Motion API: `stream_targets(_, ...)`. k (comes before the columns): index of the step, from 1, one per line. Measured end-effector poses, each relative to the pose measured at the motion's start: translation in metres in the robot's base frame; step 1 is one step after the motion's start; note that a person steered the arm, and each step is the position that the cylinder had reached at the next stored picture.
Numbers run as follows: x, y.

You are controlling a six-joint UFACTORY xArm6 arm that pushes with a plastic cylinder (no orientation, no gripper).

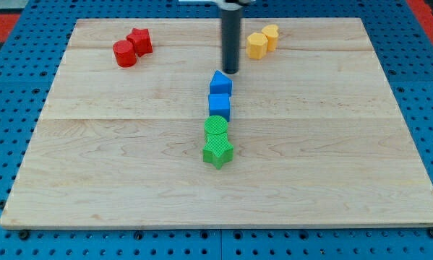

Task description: Separate the yellow blocks

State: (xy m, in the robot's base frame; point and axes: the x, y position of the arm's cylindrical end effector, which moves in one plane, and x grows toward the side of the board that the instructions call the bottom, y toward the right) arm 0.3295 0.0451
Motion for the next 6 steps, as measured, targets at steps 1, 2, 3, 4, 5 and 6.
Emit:
stream_targets(1, -0.026, 0.045)
stream_targets(2, -0.068, 0.055)
stream_targets(3, -0.084, 0.054)
stream_targets(4, -0.089, 0.038)
stream_targets(5, -0.088, -0.014)
stream_targets(6, -0.125, -0.016)
